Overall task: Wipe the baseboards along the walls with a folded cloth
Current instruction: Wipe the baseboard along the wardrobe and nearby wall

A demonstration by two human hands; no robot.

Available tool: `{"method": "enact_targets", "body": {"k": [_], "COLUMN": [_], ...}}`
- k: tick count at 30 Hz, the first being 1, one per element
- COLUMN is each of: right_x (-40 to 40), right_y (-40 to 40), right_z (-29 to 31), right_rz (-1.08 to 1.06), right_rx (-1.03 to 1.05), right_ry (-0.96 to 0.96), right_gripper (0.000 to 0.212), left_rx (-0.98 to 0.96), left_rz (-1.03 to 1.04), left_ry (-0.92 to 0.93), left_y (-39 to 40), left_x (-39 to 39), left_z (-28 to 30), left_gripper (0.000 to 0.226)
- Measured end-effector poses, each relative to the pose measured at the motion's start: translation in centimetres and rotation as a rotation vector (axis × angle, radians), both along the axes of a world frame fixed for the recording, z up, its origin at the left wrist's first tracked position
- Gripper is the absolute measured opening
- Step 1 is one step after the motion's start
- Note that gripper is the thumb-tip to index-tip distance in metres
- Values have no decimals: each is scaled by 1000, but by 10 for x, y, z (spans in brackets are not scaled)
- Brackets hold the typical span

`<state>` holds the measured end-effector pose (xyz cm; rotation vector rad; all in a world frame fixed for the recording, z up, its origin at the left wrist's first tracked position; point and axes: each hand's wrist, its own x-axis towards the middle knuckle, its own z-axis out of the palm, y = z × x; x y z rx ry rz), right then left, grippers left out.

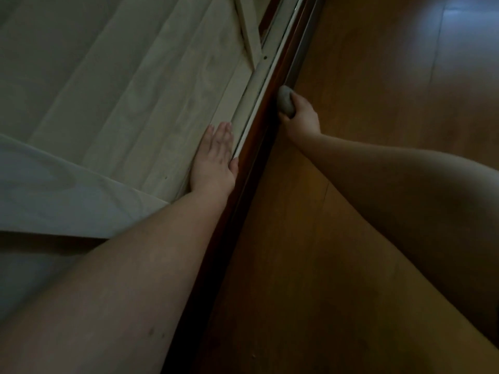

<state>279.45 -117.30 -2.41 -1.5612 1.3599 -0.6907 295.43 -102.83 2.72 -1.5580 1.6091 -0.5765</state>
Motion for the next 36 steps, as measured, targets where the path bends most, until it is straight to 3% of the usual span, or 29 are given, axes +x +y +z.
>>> {"method": "enact_targets", "body": {"k": [7, 15, 19, 26, 36], "right_x": [-8, -12, -2, 0, -13], "right_y": [22, 147, 203, 290, 316], "right_z": [-1, -16, -20, -20, -29], "right_rz": [203, 311, 330, 563, 765], "right_rx": [-50, 50, 45, -15, -52], "right_ry": [112, 6, 24, 94, 121], "right_gripper": [60, 62, 68, 70, 64], "left_rx": [1, 8, 24, 58, 61], "left_rz": [19, 32, 50, 70, 98], "left_ry": [2, 15, 6, 4, 37], "left_y": [-1, 0, 0, 0, 3], "left_x": [-1, -5, -6, -10, -12], "left_z": [0, 4, 7, 13, 15], "left_gripper": [63, 62, 63, 62, 61]}}
